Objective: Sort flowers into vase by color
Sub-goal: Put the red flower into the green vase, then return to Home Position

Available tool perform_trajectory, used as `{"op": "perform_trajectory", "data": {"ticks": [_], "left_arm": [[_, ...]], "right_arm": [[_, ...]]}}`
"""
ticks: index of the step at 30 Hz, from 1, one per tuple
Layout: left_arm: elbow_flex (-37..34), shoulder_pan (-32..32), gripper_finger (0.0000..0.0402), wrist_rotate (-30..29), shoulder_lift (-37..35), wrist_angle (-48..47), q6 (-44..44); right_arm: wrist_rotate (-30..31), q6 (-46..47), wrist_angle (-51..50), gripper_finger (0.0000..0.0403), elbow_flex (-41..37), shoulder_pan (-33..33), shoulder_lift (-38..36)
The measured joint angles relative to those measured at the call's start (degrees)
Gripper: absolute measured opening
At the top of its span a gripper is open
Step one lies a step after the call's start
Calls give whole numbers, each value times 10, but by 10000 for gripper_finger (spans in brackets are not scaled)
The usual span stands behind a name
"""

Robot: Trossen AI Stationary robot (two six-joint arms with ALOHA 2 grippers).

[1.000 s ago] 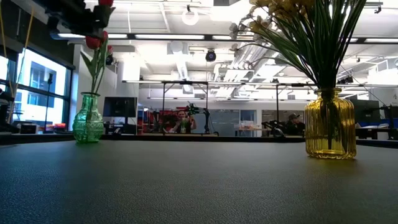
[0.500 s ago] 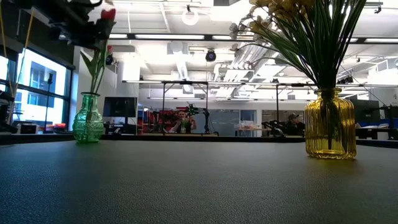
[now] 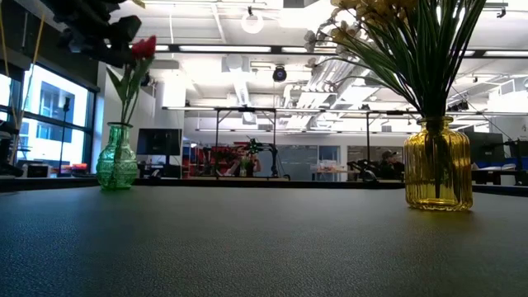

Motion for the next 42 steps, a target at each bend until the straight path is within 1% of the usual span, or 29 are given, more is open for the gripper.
{"op": "perform_trajectory", "data": {"ticks": [4, 12, 15, 17, 20, 23, 25, 27, 33, 36, 39, 42], "left_arm": [[28, 0, 170, 7, 0, -58, -25], [32, 0, 175, 38, 0, -119, -60], [32, 0, 189, 46, 0, -123, -58], [32, 0, 203, 52, -2, -124, -56], [32, 0, 226, 64, -2, -124, -55], [33, 0, 238, 83, -4, -121, -58], [44, -3, 239, 87, -4, -122, -53], [61, -9, 238, 87, -4, -122, -43], [109, -44, 237, 87, -5, -117, -20], [114, -71, 237, 87, -4, -80, 13], [114, -100, 237, 92, -4, -11, 62], [114, -118, 237, 129, -4, 58, 104]], "right_arm": [[31, 33, -55, 187, 0, 0, -2], [58, 52, -108, 187, 0, 0, 10], [59, 53, -148, 187, 0, 0, 17], [70, 59, -172, 188, 0, 0, 19], [99, 63, -177, 188, -14, -3, 12], [98, 64, -176, 188, -29, -18, -3], [92, 62, -162, 188, -36, -26, -18], [76, 51, -124, 188, -43, -35, -38], [-13, 31, -39, 188, -46, -50, -78], [-27, 16, -8, 188, -47, -52, -91], [-23, 7, -36, 187, -33, -76, -101], [-30, 6, -88, 180, -20, -119, -100]]}}
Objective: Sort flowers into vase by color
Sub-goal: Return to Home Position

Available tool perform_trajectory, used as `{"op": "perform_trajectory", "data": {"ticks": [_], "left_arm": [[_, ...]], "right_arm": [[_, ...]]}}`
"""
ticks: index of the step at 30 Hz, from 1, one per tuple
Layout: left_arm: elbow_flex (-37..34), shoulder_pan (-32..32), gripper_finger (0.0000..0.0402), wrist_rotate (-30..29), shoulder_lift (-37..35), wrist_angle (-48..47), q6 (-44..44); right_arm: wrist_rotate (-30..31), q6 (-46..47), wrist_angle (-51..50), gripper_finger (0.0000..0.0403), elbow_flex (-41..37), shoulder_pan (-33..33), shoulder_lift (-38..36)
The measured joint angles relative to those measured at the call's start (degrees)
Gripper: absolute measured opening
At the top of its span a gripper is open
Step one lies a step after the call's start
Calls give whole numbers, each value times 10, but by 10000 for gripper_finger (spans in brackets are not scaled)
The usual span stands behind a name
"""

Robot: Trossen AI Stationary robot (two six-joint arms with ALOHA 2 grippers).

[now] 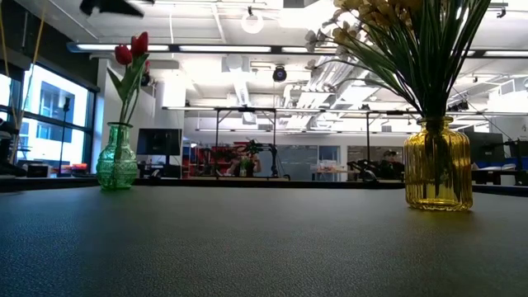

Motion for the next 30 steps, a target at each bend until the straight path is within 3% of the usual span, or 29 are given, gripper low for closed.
{"op": "perform_trajectory", "data": {"ticks": [6, 10, 15, 19, 25, 30], "left_arm": [[0, -3, 237, 77, 1, 51, 41], [-5, -3, 236, 72, 4, 56, 57], [-35, -3, 236, 68, 5, 111, 89], [-66, -3, 236, 68, 3, 138, 91], [-106, -3, 236, 68, -17, 150, 80], [-115, -3, 236, 79, -26, 155, 74]], "right_arm": [[-77, 0, -43, 174, 2, -108, 3], [-124, -10, -48, 174, 3, -182, 23], [-229, -45, -27, 174, 3, -279, 77], [-249, -47, 0, 171, -10, -359, 102], [-382, -47, 46, 151, -60, -460, 54], [-452, -34, 49, 142, -105, -523, -21]]}}
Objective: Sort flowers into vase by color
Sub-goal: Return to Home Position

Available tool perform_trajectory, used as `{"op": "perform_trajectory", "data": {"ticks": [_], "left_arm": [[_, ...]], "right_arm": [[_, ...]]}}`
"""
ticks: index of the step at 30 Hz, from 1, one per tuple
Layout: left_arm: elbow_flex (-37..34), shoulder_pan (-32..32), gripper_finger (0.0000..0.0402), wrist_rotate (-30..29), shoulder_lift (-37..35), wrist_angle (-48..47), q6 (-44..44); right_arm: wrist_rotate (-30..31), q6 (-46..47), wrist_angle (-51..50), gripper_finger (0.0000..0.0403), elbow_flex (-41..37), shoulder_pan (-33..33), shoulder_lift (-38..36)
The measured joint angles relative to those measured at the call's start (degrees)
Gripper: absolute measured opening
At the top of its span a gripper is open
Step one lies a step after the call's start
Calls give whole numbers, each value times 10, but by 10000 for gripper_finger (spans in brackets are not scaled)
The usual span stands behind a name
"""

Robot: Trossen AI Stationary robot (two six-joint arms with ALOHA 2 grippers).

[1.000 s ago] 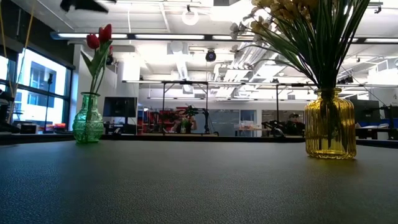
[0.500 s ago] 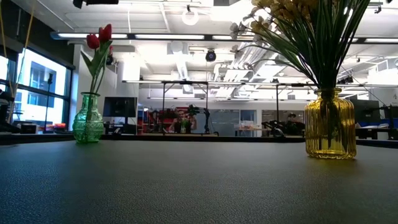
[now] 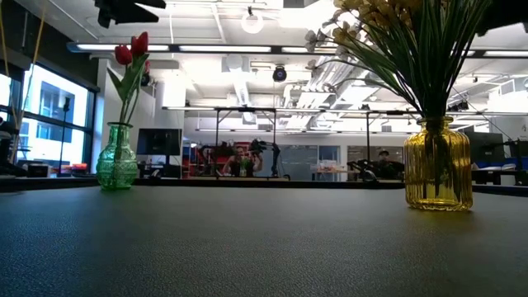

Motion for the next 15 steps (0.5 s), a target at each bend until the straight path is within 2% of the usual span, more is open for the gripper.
{"op": "perform_trajectory", "data": {"ticks": [3, 9, 15], "left_arm": [[0, 0, 236, 1, 0, 5, -4], [0, 0, 236, 2, 12, 26, -5], [0, 0, 236, 2, 22, 28, -10]], "right_arm": [[-66, 21, 30, 142, -39, -15, -39], [-85, 95, 140, 142, -139, -11, -103], [-114, 126, 160, 142, -196, 4, -183]]}}
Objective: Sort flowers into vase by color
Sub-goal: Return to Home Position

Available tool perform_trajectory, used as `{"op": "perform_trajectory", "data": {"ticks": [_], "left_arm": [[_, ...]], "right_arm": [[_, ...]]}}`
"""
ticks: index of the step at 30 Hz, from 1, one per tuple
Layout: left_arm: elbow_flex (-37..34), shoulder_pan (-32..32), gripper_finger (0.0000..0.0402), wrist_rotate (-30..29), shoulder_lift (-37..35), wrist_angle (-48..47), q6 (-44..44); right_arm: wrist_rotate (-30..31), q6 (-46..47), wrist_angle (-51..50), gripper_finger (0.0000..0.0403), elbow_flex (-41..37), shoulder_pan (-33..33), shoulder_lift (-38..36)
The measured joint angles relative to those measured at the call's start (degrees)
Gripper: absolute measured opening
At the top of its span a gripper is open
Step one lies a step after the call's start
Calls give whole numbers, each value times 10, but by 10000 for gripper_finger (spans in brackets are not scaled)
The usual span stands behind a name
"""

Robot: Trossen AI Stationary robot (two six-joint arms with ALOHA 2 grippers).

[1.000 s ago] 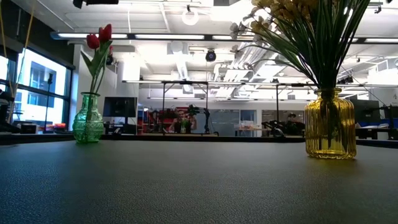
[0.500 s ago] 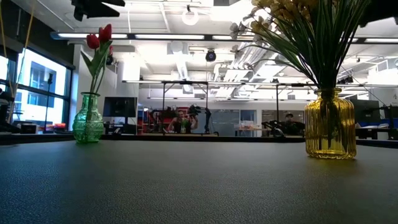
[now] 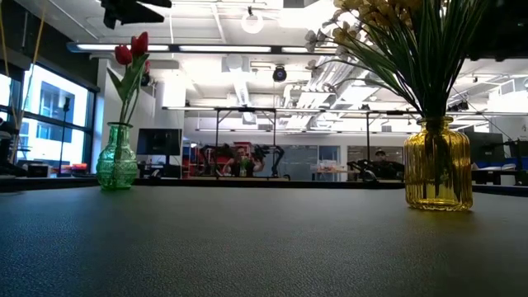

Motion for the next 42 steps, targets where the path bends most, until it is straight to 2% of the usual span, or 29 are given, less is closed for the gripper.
{"op": "perform_trajectory", "data": {"ticks": [5, 8, 14, 17, 22, 26, 32, 37, 40, 42], "left_arm": [[0, 0, 236, 0, 2, 0, -4], [0, 0, 236, 0, 2, 1, -9], [0, -2, 236, 3, 2, -1, -10], [0, -2, 236, 4, 2, -2, -10], [0, -2, 236, 4, 2, -2, -9], [0, -3, 236, 8, 2, -2, -9], [0, -10, 236, 9, 2, -3, -9], [0, -15, 236, 8, 2, -3, -9], [0, -18, 236, 8, 2, -3, -9], [0, -20, 236, 8, 2, -3, -9]], "right_arm": [[10, 44, 16, 142, -33, 17, -95], [23, 96, 79, 142, -53, 33, -89], [37, 125, 213, 142, -118, 93, -93], [76, 140, 271, 142, -160, 134, -93], [137, 123, 241, 142, -159, 207, -93], [156, 106, 241, 134, -161, 264, -93], [266, 73, 199, 73, -161, 352, -93], [320, 35, 197, 12, -161, 422, -93], [357, 28, 173, 5, -161, 458, -93], [410, 20, 145, 8, -161, 478, -93]]}}
